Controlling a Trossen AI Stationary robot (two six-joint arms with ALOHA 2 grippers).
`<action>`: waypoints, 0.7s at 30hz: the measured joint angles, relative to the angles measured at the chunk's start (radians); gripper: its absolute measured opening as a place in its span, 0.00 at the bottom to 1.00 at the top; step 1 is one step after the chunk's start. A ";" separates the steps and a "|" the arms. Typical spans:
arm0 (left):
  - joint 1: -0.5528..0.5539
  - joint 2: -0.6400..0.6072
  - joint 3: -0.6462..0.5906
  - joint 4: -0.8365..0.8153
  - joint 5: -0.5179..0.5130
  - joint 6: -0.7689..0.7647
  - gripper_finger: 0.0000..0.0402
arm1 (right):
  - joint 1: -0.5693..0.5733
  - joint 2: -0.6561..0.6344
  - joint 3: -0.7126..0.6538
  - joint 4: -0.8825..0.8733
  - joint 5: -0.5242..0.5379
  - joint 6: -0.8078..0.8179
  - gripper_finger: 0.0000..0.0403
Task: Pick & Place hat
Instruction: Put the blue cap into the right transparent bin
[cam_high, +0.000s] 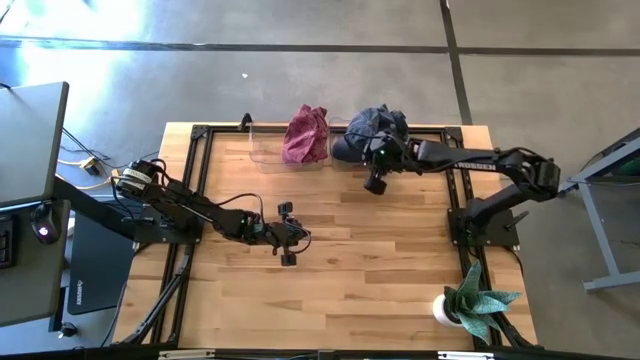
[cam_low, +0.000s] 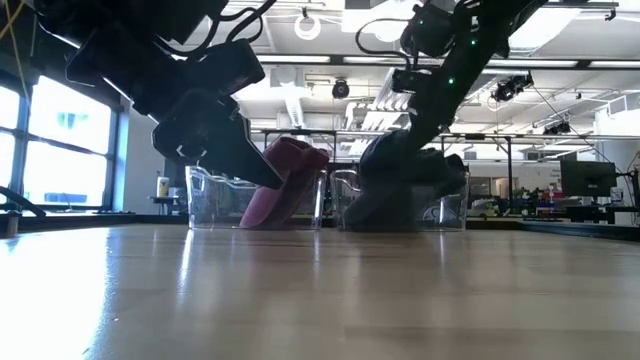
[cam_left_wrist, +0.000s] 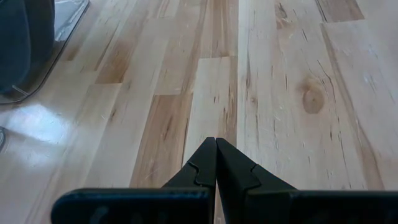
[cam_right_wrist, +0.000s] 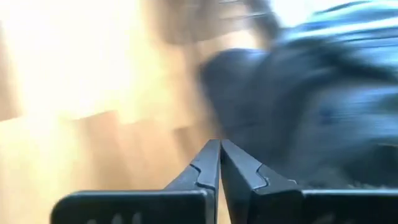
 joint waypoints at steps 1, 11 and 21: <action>0.000 0.000 0.000 0.000 0.000 0.000 0.00 | -0.003 -0.001 0.000 -0.009 -0.056 0.008 0.03; 0.000 0.000 0.000 -0.005 0.000 0.000 0.00 | -0.042 0.057 -0.002 -0.033 0.162 0.019 0.06; 0.000 0.000 0.000 -0.005 0.000 0.000 0.00 | -0.085 0.121 -0.002 -0.032 0.099 -0.019 0.02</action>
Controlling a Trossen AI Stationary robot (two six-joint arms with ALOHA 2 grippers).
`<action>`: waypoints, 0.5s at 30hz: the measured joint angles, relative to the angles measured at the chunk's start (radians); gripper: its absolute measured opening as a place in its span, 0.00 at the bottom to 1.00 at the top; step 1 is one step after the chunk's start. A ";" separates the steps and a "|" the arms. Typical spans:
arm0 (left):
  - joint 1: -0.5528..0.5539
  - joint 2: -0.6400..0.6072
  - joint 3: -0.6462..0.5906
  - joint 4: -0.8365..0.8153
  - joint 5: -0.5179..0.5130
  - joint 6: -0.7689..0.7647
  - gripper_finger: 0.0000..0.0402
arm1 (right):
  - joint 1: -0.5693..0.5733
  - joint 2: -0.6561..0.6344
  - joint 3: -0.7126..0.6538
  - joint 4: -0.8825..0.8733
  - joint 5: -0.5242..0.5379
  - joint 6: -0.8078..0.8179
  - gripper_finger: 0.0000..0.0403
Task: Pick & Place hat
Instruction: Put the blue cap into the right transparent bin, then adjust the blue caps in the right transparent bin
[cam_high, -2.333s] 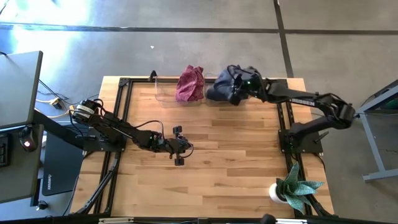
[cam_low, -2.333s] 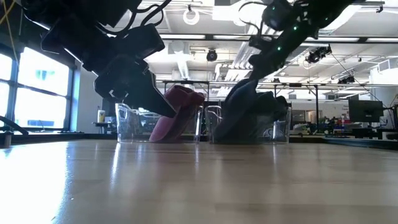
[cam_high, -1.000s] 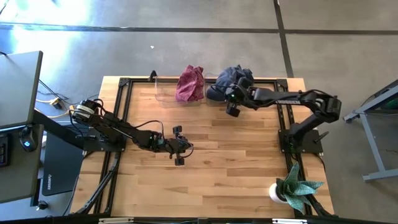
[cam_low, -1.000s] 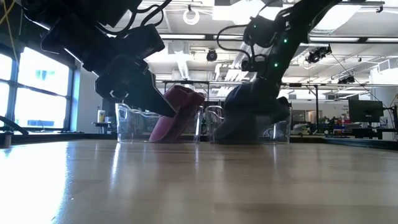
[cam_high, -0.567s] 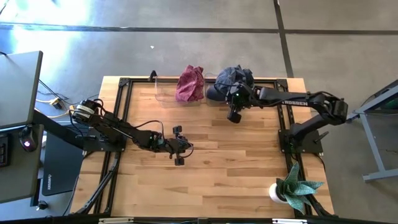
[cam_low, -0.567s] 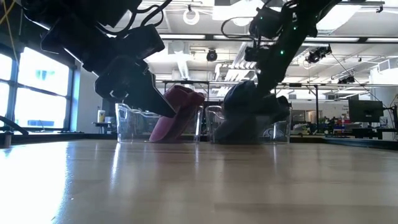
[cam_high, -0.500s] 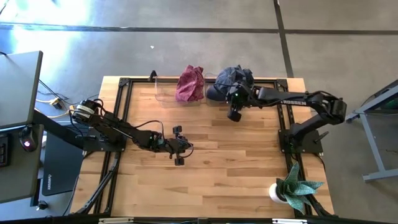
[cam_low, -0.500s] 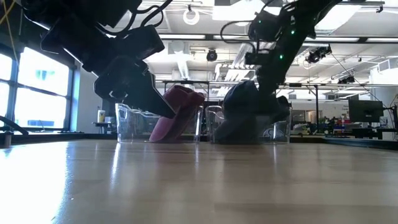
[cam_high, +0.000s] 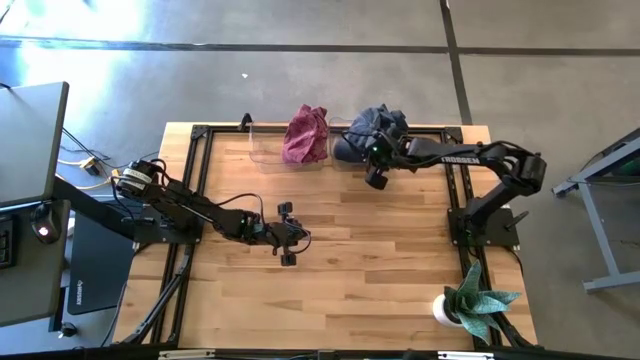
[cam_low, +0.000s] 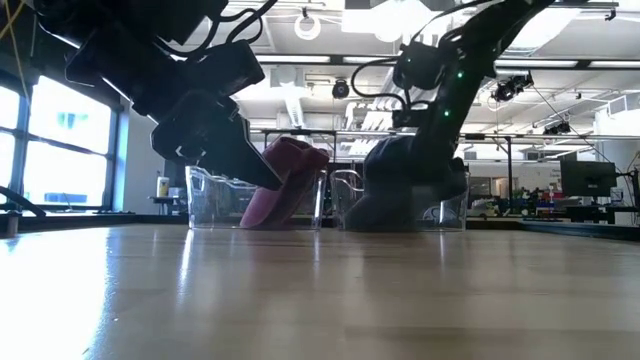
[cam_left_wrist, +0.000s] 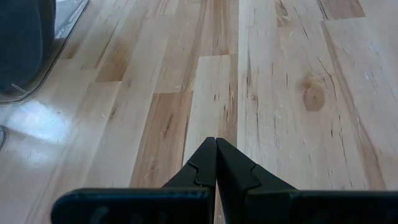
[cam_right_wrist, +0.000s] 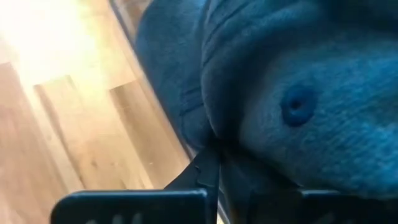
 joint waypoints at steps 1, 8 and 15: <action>0.000 0.000 0.000 0.000 0.000 0.000 0.00 | 0.000 0.000 0.000 0.000 -0.013 -0.005 0.03; 0.000 0.000 0.000 0.000 0.000 0.000 0.00 | 0.016 -0.054 0.000 -0.002 -0.026 0.011 0.01; 0.000 0.000 0.000 0.000 0.000 0.000 0.00 | 0.012 -0.135 0.000 -0.031 -0.201 0.066 0.18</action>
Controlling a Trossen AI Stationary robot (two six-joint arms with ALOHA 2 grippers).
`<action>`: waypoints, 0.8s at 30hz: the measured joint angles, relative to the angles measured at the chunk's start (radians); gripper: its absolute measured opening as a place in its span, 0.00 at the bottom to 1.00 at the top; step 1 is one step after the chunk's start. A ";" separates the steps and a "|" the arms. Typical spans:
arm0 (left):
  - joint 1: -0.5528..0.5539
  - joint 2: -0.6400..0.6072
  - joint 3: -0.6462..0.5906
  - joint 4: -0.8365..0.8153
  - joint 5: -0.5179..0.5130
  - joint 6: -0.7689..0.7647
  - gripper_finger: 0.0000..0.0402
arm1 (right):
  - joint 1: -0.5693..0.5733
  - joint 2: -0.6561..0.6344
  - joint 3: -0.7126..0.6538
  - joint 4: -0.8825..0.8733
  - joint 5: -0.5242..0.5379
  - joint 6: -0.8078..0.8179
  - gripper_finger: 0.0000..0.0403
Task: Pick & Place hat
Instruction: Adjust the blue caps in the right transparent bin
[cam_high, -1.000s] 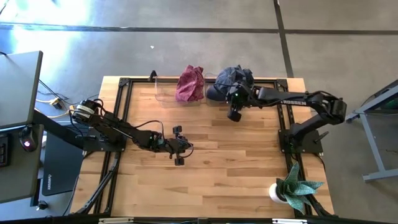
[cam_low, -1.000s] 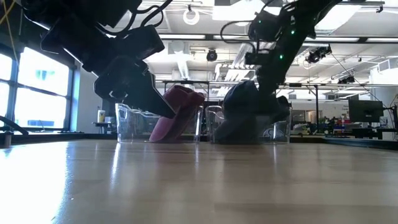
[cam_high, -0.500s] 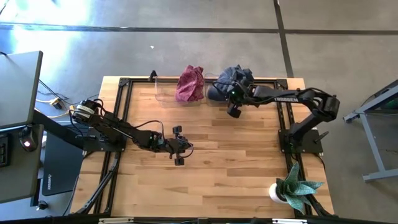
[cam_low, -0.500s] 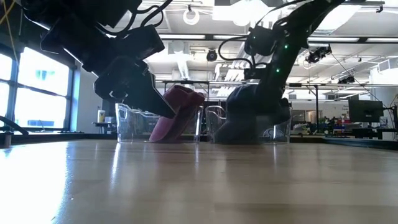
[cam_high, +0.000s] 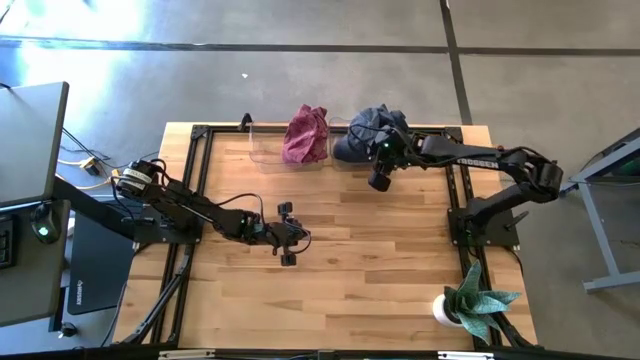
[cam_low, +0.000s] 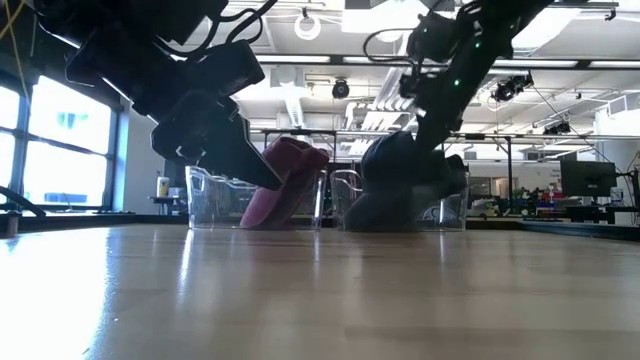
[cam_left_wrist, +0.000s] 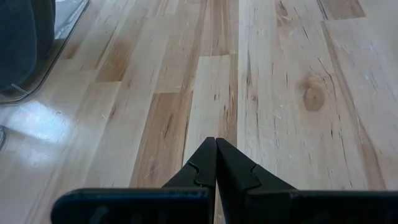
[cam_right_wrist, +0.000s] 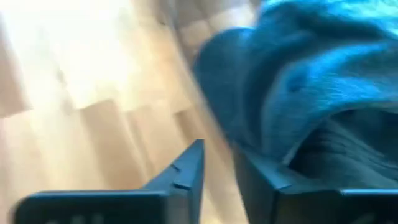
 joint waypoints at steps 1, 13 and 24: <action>0.000 0.000 0.000 0.000 0.000 0.000 0.00 | 0.000 -0.013 0.000 -0.005 -0.025 -0.002 0.23; 0.000 0.000 0.000 0.000 0.000 0.000 0.00 | -0.026 -0.114 0.000 -0.197 -0.059 -0.028 0.37; 0.000 0.000 0.000 0.001 0.000 0.000 0.00 | -0.157 -0.019 0.000 -0.117 0.052 -0.077 0.03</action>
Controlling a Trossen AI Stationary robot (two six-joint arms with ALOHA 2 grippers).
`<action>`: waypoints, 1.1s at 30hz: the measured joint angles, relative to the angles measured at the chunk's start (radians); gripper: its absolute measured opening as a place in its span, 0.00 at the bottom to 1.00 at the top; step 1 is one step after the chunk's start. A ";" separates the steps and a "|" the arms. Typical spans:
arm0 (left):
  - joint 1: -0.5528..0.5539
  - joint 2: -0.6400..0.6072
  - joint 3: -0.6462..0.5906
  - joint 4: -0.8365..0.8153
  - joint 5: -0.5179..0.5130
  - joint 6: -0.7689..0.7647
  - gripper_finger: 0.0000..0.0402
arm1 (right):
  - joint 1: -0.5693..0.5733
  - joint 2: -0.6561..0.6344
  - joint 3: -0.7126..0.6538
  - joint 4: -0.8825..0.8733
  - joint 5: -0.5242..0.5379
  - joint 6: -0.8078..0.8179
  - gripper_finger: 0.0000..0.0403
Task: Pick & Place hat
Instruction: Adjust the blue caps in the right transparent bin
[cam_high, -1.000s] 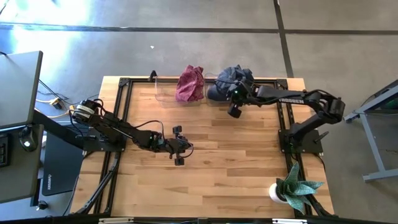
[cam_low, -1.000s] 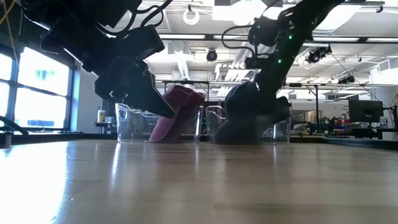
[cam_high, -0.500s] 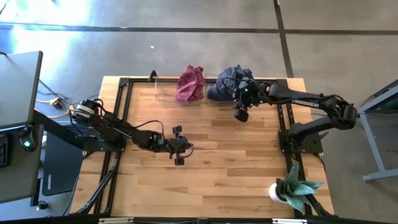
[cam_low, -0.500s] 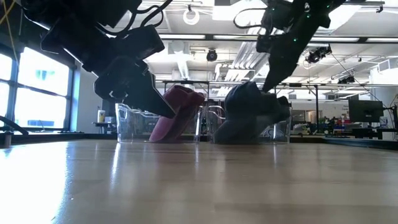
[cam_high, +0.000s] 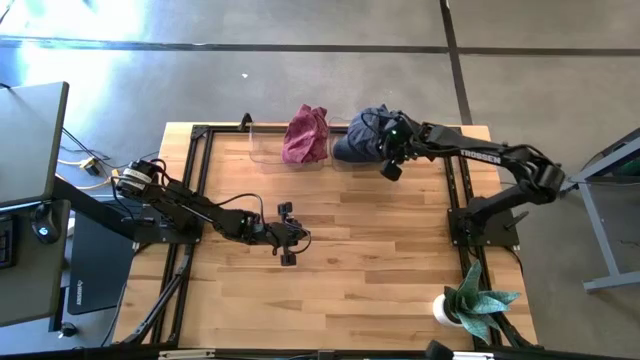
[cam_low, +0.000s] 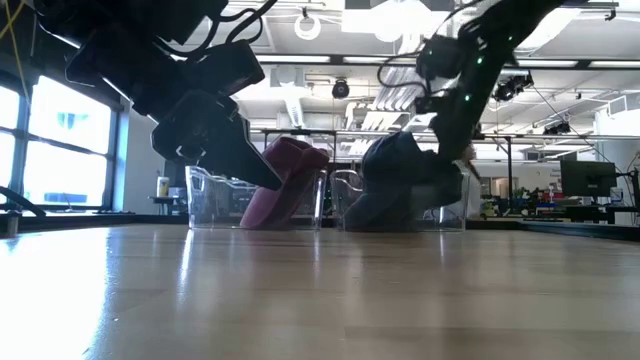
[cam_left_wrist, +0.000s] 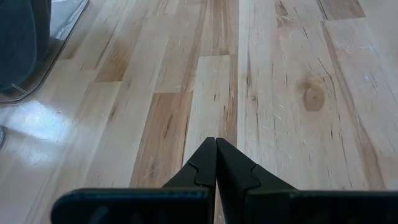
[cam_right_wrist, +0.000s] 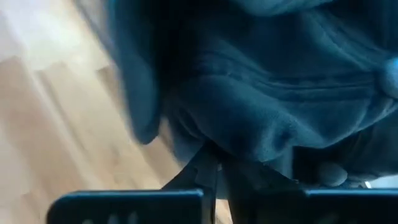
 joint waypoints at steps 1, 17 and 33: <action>0.000 0.000 0.000 0.000 0.000 0.000 0.00 | -0.006 0.017 0.000 0.008 0.009 0.000 0.05; 0.000 0.000 0.000 0.000 0.000 0.000 0.00 | -0.013 -0.023 0.000 -0.093 -0.035 0.035 0.07; 0.000 0.000 0.000 0.000 0.000 0.000 0.00 | 0.059 -0.138 0.000 0.264 -0.320 0.175 0.27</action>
